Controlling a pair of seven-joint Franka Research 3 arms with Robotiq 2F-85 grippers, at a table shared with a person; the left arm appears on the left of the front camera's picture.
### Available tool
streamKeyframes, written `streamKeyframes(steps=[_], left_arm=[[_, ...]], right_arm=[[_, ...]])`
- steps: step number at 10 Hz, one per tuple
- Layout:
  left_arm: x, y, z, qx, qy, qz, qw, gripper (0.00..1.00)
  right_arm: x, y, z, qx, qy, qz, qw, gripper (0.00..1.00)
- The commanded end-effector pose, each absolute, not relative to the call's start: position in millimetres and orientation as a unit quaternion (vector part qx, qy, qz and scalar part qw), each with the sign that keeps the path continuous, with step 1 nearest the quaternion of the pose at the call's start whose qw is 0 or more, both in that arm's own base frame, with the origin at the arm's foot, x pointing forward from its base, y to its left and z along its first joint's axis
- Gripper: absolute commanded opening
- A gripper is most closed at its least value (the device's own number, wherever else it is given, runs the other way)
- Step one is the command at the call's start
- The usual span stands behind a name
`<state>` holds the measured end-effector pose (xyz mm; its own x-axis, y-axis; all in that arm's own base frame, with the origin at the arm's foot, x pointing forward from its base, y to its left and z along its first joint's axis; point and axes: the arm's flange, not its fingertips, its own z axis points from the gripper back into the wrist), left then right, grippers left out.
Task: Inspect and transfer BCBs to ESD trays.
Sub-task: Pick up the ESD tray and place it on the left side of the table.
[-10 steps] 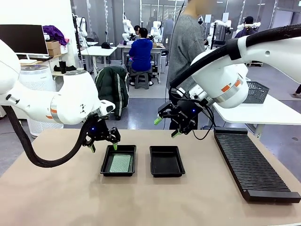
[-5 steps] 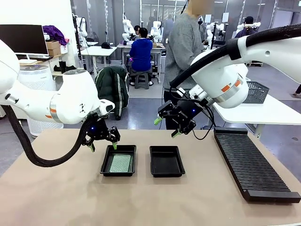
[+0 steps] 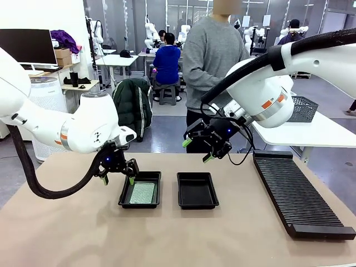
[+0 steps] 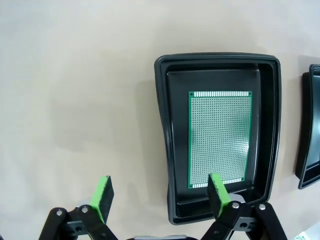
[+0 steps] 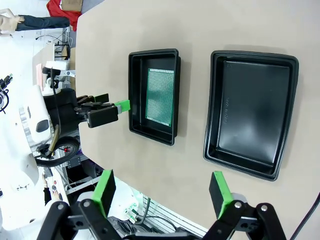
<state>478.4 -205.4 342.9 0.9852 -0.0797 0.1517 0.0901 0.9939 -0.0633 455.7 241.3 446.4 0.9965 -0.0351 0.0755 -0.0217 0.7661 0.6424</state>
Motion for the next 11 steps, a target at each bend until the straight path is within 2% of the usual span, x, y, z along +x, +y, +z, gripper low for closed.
streamKeyframes(steps=[1, 5, 11], left_arm=[[479.7, -213.9, 336.6, -0.029, -0.090, -0.034, 0.995, 1.00], [482.6, -223.1, 326.9, -0.005, -0.097, -0.033, 0.995, 0.97], [485.9, -223.2, 318.2, -0.008, -0.082, -0.028, 0.996, 0.64]], right_arm=[[455.4, 243.0, 447.0, 0.341, -0.046, -0.014, 0.939, 1.00], [455.4, 243.0, 447.0, 0.341, -0.046, -0.014, 0.939, 1.00], [455.4, 243.0, 447.0, 0.341, -0.046, -0.014, 0.939, 1.00]])
